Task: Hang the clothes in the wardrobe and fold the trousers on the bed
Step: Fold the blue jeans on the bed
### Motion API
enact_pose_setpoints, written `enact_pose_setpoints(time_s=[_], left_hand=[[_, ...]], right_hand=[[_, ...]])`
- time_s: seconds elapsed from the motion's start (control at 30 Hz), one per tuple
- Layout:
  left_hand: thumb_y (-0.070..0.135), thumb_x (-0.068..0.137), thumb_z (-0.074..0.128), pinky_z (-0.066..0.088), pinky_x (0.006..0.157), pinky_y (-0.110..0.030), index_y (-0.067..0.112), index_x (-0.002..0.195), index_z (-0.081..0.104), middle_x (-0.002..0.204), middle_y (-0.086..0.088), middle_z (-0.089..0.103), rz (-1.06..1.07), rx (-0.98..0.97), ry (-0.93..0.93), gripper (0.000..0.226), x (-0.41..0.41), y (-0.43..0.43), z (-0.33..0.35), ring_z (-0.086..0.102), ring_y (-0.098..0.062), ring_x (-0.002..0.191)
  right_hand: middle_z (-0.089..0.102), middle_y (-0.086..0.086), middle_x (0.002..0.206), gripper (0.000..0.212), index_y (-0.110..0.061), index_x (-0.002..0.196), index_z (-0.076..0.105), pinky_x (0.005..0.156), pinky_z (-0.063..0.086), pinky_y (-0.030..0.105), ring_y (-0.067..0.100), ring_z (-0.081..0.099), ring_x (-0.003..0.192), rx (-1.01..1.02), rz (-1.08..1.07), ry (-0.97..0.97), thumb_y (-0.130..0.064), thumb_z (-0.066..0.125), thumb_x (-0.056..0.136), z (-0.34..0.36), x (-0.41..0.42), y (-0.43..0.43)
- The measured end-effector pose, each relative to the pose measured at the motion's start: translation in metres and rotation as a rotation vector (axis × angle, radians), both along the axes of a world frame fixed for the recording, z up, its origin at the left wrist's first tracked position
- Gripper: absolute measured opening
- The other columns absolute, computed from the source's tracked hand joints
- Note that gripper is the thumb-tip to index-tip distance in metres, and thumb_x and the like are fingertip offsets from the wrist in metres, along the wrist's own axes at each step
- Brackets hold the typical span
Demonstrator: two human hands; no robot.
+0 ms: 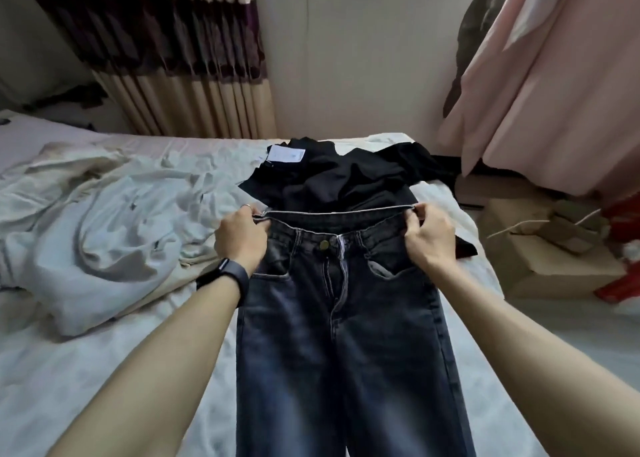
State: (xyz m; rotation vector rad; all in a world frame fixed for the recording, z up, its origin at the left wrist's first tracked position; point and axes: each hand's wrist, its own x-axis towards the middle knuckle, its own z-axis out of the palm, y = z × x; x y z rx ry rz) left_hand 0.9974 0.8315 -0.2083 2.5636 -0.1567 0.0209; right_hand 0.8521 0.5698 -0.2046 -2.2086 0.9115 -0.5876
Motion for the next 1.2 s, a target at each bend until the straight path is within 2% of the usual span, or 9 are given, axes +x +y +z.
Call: enact_pose_setpoints(time_s=[0.2, 0.27, 0.33, 0.43, 0.63, 0.8, 0.93, 1.03, 1.2], left_hand=[[0.034, 0.096, 0.064, 0.041, 0.08, -0.039, 0.017, 0.12, 0.061, 0.123, -0.02, 0.064, -0.021, -0.01, 0.043, 0.029, 0.051, -0.026, -0.108, 0.059, -0.041, 0.112], [0.037, 0.101, 0.054, 0.038, 0.099, -0.041, 0.023, 0.146, 0.041, 0.153, -0.021, 0.037, -0.112, -0.077, 0.132, 0.048, 0.047, -0.033, -0.146, 0.047, -0.037, 0.131], [0.042, 0.104, 0.045, 0.017, 0.12, -0.049, 0.033, 0.159, 0.013, 0.167, -0.015, -0.003, -0.241, -0.022, 0.205, 0.064, 0.018, -0.032, -0.182, 0.025, -0.031, 0.149], [0.051, 0.103, 0.037, 0.002, 0.121, -0.059, 0.038, 0.16, 0.007, 0.168, -0.006, -0.008, -0.434, 0.199, 0.017, 0.066, -0.068, -0.017, -0.235, -0.001, -0.026, 0.156], [0.065, 0.094, 0.035, 0.015, 0.116, -0.066, 0.048, 0.157, 0.014, 0.169, 0.002, 0.009, -0.691, 0.288, 0.089, 0.068, -0.218, 0.025, -0.287, 0.01, -0.025, 0.155], [0.075, 0.095, 0.013, -0.004, 0.118, -0.065, 0.057, 0.151, -0.014, 0.166, 0.011, -0.014, -0.644, 0.42, 0.218, 0.064, -0.233, 0.043, -0.293, -0.013, -0.019, 0.154], [0.061, 0.102, 0.02, 0.001, 0.121, -0.06, 0.049, 0.155, -0.01, 0.169, 0.004, -0.007, -0.52, 0.389, 0.328, 0.062, -0.261, 0.034, -0.277, -0.009, -0.023, 0.155], [0.05, 0.104, 0.033, 0.012, 0.122, -0.058, 0.035, 0.16, 0.004, 0.169, -0.007, 0.0, -0.497, 0.302, 0.304, 0.065, -0.332, 0.033, -0.26, 0.0, -0.029, 0.155], [0.051, 0.097, 0.043, 0.013, 0.123, -0.058, 0.028, 0.161, 0.013, 0.168, -0.01, -0.007, -0.497, 0.314, 0.289, 0.074, -0.49, 0.023, -0.254, -0.005, -0.033, 0.155]], right_hand=[[0.058, 0.015, 0.132, 0.03, -0.009, 0.128, 0.058, 0.091, 0.033, 0.01, 0.029, 0.055, 0.124, 0.1, 0.014, 0.041, -0.016, 0.058, 0.099, -0.106, 0.047, -0.021], [0.023, 0.012, 0.164, 0.068, -0.016, 0.156, 0.031, 0.102, 0.014, 0.0, 0.019, 0.028, 0.148, 0.133, 0.211, 0.129, -0.02, 0.064, 0.097, -0.143, 0.039, -0.014], [-0.007, 0.001, 0.169, 0.086, -0.03, 0.161, 0.01, 0.118, 0.011, 0.021, 0.01, 0.007, 0.152, 0.084, 0.367, 0.28, -0.036, 0.065, 0.096, -0.18, 0.012, 0.0], [-0.007, -0.003, 0.17, 0.077, -0.04, 0.159, 0.016, 0.125, 0.008, 0.05, 0.02, -0.003, 0.156, -0.16, 0.444, 0.366, -0.06, 0.054, 0.095, -0.234, -0.072, 0.048], [0.012, 0.006, 0.169, 0.07, -0.041, 0.158, 0.024, 0.119, 0.014, 0.06, 0.029, 0.013, 0.155, -0.293, 0.527, 0.631, -0.07, 0.036, 0.095, -0.277, -0.236, 0.134], [-0.028, -0.004, 0.164, 0.074, -0.051, 0.155, -0.009, 0.122, 0.0, 0.06, 0.019, -0.02, 0.154, -0.075, 0.064, 1.029, -0.079, 0.005, 0.088, -0.276, -0.336, 0.078], [0.007, 0.011, 0.169, 0.066, -0.038, 0.158, 0.019, 0.119, 0.019, 0.057, 0.031, 0.01, 0.154, -0.028, 0.042, 0.986, -0.059, 0.038, 0.099, -0.264, -0.361, 0.063], [0.052, 0.019, 0.136, 0.043, -0.019, 0.131, 0.061, 0.104, 0.042, 0.047, 0.041, 0.049, 0.123, 0.004, 0.046, 0.744, -0.035, 0.066, 0.091, -0.253, -0.367, 0.067], [0.067, 0.003, 0.096, 0.021, -0.015, 0.108, 0.065, 0.08, 0.048, 0.034, 0.026, 0.065, 0.093, 0.348, 0.133, 0.681, -0.03, 0.068, 0.093, -0.245, -0.375, 0.069]])
